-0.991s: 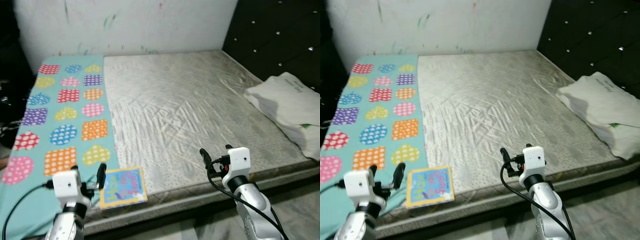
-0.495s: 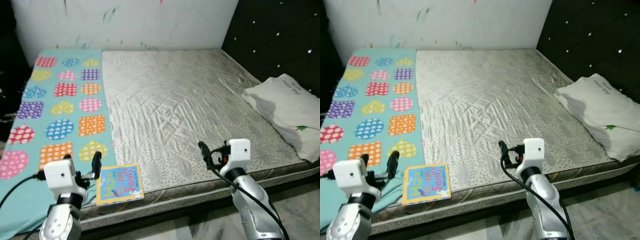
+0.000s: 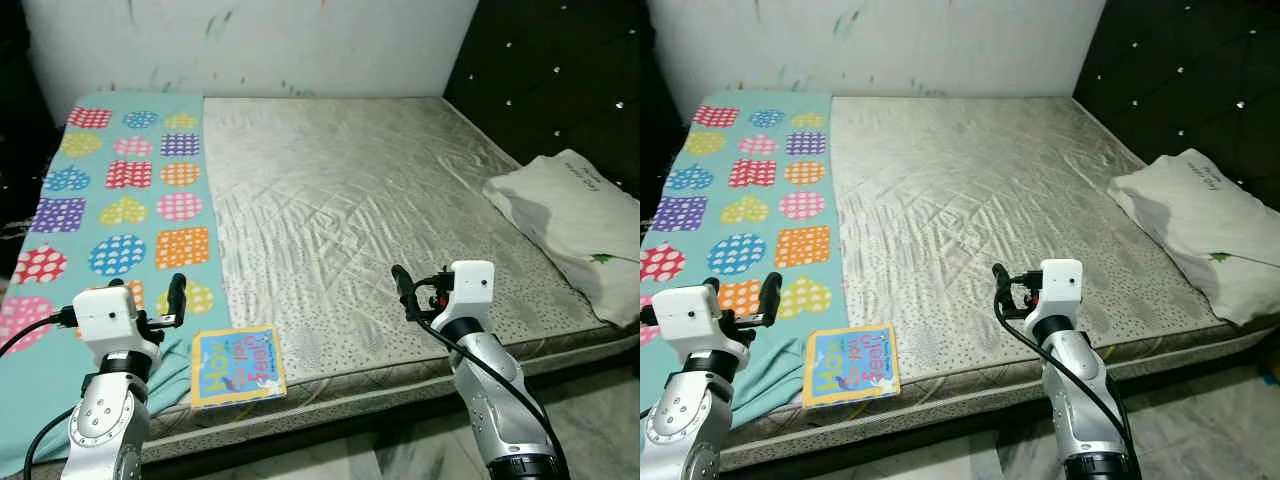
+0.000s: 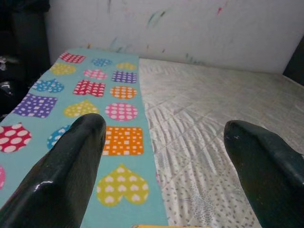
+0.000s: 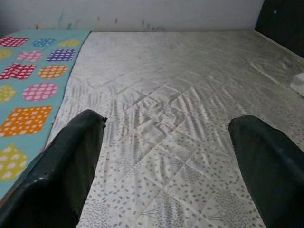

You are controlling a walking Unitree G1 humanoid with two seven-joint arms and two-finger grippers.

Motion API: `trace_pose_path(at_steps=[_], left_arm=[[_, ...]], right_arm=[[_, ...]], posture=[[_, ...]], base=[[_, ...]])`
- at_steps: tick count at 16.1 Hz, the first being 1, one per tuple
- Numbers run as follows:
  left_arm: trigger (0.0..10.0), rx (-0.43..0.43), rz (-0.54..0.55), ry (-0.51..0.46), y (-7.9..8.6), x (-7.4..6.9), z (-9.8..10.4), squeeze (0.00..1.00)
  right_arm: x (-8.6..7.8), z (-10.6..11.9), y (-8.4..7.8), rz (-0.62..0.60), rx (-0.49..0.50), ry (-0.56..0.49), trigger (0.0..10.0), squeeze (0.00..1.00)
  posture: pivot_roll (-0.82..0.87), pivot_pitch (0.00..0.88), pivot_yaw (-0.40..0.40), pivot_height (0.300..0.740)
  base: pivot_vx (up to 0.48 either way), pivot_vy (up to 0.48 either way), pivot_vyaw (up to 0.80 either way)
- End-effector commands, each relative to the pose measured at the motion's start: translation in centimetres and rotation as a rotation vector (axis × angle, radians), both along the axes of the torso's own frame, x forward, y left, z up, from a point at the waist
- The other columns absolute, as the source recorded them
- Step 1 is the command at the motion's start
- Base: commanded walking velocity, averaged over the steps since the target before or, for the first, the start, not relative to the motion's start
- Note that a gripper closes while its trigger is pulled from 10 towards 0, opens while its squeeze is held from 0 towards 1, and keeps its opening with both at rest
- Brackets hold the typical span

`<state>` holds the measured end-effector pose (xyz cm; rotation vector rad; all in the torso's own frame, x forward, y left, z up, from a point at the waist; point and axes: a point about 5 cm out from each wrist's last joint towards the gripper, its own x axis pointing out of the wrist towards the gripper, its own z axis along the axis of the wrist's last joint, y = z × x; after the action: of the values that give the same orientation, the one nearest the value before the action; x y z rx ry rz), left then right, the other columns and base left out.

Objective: Clean up the room

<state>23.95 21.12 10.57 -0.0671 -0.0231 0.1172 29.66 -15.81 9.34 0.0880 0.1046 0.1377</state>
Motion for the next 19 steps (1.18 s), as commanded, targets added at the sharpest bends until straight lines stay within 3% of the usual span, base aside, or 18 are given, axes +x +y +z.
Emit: trace_pose_path(at_steps=[1, 5, 19], left_arm=[[10.0, -0.016, -0.034, 0.020, -1.1, 0.1, -0.4, 0.00], [10.0, -0.056, -0.082, 0.025, -2.3, 0.0, -0.5, 0.00], [10.0, -0.101, -0.094, 0.032, -2.8, 0.0, -0.1, 0.00]], right_arm=[[0.2, 0.2, 0.0, -0.002, 0.002, -0.013, 10.0, 0.00], [0.3, 0.3, 0.6, 0.022, 0.022, -0.012, 10.0, 0.00], [-0.1, 0.2, 1.0, 0.049, 0.033, 0.001, 10.0, 0.00]], posture=[[-0.01, 0.000, -0.097, 0.740], [-0.01, 0.010, -0.097, 0.740], [-0.02, 0.077, -0.093, 0.719]], base=[[0.000, 0.000, 0.00], [0.000, 0.000, 0.00], [0.000, 0.000, 0.00]])
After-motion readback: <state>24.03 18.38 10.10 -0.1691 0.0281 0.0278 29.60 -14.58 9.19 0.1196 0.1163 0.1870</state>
